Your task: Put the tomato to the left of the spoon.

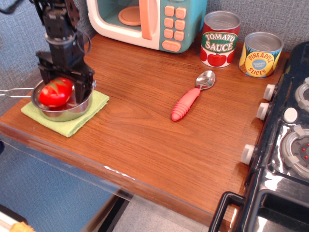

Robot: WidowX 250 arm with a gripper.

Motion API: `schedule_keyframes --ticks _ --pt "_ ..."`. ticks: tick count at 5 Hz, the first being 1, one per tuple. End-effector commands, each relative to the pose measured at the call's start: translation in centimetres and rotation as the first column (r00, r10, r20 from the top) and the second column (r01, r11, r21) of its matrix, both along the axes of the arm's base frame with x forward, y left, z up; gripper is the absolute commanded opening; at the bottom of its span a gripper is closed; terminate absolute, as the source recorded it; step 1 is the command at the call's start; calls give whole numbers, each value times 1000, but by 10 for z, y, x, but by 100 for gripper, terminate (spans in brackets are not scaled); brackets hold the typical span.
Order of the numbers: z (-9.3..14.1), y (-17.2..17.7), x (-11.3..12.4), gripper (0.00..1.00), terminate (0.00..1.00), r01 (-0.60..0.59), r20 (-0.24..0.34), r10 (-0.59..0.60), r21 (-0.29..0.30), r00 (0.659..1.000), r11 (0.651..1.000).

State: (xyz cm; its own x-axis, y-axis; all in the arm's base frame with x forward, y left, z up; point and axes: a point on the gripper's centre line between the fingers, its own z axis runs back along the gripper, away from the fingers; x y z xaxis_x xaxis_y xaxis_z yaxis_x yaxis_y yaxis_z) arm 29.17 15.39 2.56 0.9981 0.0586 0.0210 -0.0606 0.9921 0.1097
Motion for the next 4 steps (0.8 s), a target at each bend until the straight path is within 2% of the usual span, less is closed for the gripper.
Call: schedule_keyframes --ticks 1,2,3,4 --pt "4 22 -6 100 0 -81 -3 81 9 997 997" --pt "10 22 -9 0 0 -77 19 77 -1 997 997" --pt "19 18 -10 0 0 -58 50 59 -15 997 998" --pt "38 2 -6 0 0 -4 88 7 -40 996 999"
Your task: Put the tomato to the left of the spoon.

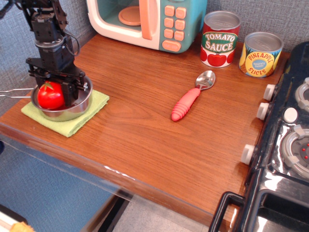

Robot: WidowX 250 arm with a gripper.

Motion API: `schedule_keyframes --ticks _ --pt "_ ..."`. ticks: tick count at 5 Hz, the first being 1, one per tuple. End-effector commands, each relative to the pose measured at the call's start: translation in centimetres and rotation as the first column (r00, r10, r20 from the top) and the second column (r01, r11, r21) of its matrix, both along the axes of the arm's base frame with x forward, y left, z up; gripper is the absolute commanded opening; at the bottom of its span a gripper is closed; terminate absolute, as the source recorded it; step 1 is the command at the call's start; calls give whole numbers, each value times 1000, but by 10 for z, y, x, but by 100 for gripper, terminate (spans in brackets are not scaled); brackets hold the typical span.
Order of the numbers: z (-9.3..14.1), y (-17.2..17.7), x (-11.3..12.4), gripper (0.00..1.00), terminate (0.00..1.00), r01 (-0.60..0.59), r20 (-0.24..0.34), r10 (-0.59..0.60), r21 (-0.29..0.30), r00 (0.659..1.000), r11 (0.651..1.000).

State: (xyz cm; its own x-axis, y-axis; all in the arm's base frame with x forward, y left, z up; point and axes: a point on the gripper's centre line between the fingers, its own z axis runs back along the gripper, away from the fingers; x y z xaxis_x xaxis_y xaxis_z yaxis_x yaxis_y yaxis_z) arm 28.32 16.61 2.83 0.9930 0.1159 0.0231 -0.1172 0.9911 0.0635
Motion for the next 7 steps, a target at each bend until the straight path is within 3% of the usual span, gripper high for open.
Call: schedule_keyframes --ticks 1,2,3,4,5,6,7 --pt "64 -26 11 0 0 59 142 -60 14 988 998" --pt "97 -72 16 0 0 139 197 -138 9 971 990" --pt "85 -121 11 0 0 198 109 -192 -43 975 979" --pt "66 -169 -1 0 0 175 14 -175 -47 985 983" --pt "45 -183 14 0 0 91 -68 -94 -43 993 995" --pt "38 -168 45 0 0 16 -71 -21 -80 997 997" --pt "31 -173 70 0 0 39 -71 -47 -104 996 994"
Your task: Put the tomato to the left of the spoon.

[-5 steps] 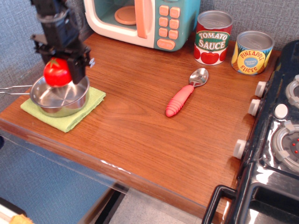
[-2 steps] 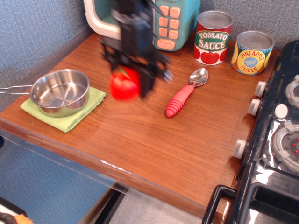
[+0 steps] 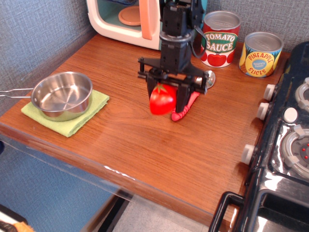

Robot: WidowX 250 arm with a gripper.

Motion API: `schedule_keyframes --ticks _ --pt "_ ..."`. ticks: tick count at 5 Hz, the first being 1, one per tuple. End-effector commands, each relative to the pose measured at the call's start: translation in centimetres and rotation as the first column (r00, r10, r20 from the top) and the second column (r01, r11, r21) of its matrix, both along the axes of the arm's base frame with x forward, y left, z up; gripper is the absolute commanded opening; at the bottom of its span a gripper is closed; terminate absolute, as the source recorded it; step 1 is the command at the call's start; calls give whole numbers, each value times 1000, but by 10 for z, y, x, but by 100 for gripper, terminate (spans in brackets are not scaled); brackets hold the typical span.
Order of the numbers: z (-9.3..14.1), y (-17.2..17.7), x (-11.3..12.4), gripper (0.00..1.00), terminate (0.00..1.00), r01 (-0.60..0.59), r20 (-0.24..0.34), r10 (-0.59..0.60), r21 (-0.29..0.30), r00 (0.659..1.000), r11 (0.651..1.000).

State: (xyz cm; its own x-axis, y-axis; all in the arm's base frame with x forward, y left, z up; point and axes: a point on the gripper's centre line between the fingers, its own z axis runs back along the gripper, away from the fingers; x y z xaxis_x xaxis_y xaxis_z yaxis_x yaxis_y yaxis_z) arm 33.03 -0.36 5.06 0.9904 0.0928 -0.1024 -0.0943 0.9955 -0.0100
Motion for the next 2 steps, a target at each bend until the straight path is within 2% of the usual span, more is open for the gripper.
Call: schedule_keyframes --ticks 1,2 --pt "6 -14 39 0 0 46 45 -46 0 998 999" --pt "0 4 55 0 0 3 56 -3 8 998 1000"
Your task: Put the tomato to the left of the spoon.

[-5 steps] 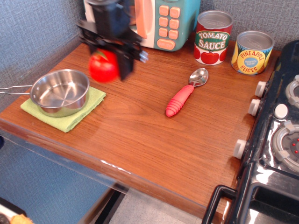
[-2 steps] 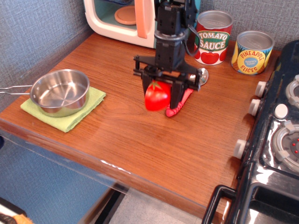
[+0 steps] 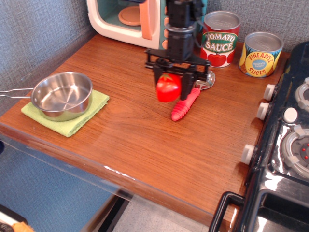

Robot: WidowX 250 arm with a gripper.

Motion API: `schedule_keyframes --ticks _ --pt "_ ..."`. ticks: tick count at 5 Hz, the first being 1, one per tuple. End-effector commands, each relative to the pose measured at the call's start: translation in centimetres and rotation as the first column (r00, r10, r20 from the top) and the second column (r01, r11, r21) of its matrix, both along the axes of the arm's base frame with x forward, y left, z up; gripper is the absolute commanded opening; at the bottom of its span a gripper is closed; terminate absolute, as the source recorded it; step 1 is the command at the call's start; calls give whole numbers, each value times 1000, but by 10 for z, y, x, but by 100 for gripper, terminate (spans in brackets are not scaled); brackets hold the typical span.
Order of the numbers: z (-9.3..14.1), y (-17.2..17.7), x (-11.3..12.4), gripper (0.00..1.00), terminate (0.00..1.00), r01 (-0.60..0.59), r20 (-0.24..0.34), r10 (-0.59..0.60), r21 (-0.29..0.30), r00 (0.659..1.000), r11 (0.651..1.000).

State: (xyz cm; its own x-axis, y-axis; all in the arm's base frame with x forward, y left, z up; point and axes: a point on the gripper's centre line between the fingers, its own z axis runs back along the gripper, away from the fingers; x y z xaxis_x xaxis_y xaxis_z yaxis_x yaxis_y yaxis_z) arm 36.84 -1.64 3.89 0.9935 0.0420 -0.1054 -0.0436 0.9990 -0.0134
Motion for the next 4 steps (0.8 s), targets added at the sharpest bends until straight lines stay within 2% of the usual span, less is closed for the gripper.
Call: schedule_keyframes --ticks 1,2,3,4 --pt "3 38 29 0 0 -47 73 42 56 996 997" --pt "-1 50 31 0 0 -44 81 37 86 996 995" --pt "-7 53 30 0 0 -39 85 31 86 996 996" --pt "-12 48 27 100 0 -17 71 10 91 997 996"
